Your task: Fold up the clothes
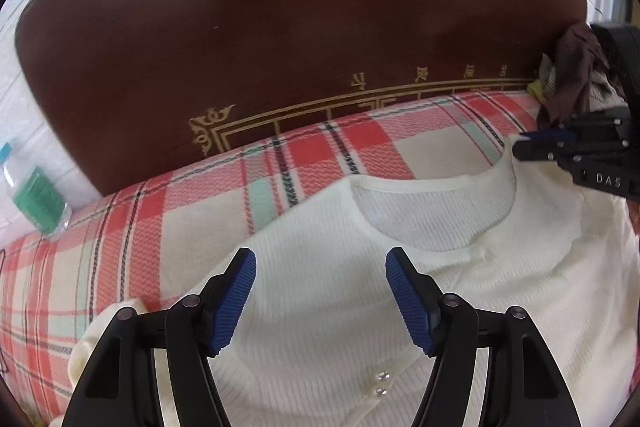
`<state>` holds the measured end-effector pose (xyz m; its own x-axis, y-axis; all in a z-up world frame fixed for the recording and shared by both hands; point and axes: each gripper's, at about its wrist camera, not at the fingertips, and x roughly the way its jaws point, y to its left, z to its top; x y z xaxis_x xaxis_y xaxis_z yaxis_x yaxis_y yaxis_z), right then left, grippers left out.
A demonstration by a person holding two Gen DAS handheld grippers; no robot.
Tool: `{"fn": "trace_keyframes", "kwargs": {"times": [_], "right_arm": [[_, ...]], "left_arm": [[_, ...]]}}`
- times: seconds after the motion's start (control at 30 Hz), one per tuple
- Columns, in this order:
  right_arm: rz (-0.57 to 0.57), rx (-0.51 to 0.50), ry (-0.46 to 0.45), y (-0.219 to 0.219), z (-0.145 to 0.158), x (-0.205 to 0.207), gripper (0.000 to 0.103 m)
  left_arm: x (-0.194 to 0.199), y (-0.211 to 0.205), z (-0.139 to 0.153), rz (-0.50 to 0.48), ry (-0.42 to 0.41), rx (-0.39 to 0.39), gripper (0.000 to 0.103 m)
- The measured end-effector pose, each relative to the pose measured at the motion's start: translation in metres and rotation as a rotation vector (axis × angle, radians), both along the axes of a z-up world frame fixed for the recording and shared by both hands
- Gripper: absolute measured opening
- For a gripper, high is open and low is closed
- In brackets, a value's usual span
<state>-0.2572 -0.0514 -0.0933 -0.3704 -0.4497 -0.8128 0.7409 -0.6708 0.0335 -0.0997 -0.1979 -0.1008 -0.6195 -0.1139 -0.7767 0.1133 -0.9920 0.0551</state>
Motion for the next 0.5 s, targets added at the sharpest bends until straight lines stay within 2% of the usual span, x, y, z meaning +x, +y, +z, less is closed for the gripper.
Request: {"fn": "trace_keyframes", "kwargs": {"times": [0.07, 0.13, 0.17, 0.2, 0.27, 0.4, 0.5], "right_arm": [[-0.037, -0.024, -0.008, 0.011, 0.003, 0.000, 0.013], [-0.069, -0.089, -0.015, 0.034, 0.012, 0.006, 0.032], [-0.084, -0.134, -0.007, 0.051, 0.020, 0.014, 0.059], [-0.098, -0.179, 0.001, 0.068, 0.027, 0.022, 0.077], [-0.121, -0.267, 0.008, 0.102, 0.041, 0.038, 0.077], [-0.084, -0.389, -0.116, 0.163, 0.048, 0.091, 0.077], [-0.030, -0.422, -0.205, 0.189, 0.037, 0.145, 0.077]], "left_arm": [[0.010, -0.002, 0.006, 0.003, 0.027, 0.013, 0.069], [0.022, -0.001, 0.013, -0.011, 0.054, 0.056, 0.069], [0.028, 0.001, 0.016, -0.021, 0.064, 0.073, 0.070], [0.035, 0.004, 0.019, -0.033, 0.071, 0.088, 0.070], [0.050, 0.012, 0.023, -0.072, 0.080, 0.123, 0.071], [0.086, 0.025, 0.024, -0.129, 0.072, 0.202, 0.073], [0.122, 0.030, 0.020, -0.135, 0.061, 0.273, 0.075]]}}
